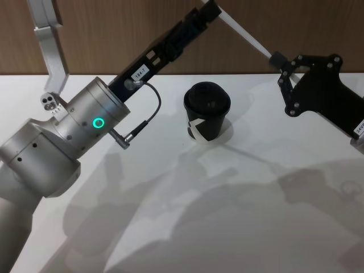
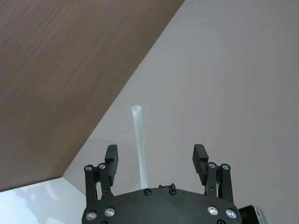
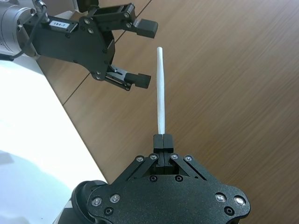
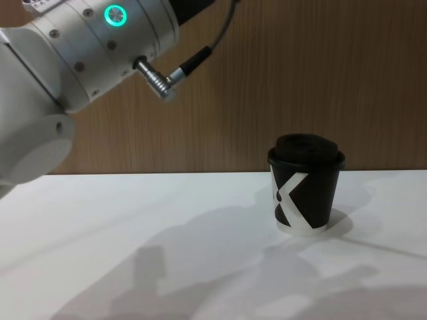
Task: Pick up the straw with one hand, pass it to the other hand, and insert it into the cup.
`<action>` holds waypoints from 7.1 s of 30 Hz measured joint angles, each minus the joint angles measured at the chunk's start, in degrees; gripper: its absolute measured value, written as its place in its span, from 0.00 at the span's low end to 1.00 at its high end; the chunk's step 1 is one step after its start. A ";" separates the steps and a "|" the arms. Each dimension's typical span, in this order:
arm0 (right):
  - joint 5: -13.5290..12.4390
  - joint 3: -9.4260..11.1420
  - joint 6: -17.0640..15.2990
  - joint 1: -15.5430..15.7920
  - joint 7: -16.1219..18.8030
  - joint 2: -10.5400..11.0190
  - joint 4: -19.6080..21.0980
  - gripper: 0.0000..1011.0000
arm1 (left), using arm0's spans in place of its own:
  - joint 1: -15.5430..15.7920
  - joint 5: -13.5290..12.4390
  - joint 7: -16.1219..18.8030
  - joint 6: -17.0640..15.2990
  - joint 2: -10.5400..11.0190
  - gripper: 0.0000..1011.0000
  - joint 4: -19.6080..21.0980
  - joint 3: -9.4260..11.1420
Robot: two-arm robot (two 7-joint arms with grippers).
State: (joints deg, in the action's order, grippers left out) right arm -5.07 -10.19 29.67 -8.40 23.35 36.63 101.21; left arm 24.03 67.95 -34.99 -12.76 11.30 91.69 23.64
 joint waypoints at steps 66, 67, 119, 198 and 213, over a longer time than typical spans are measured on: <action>-0.01 0.00 0.00 0.00 0.00 0.00 0.00 0.00 | 3.67 -0.06 1.34 4.49 -2.52 0.50 -4.27 4.07; -0.01 0.00 0.00 0.00 0.00 0.00 0.00 0.00 | 3.68 -0.06 1.34 4.51 -2.52 0.44 -4.29 4.08; -0.01 0.00 0.01 0.00 0.00 0.00 0.00 0.82 | 4.62 -4.36 4.33 5.99 -0.52 0.01 -3.72 5.41; -0.01 0.00 0.00 0.00 0.00 0.00 0.00 0.99 | 18.64 -32.84 15.82 -6.60 10.20 0.01 2.52 15.28; -0.01 0.00 0.00 0.00 0.00 0.00 0.00 0.99 | 19.01 -34.03 14.76 -6.27 9.49 0.01 0.32 15.27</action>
State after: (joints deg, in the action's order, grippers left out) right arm -5.07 -10.19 29.68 -8.40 23.35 36.63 101.22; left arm 43.04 33.92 -20.23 -19.04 20.79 92.00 38.91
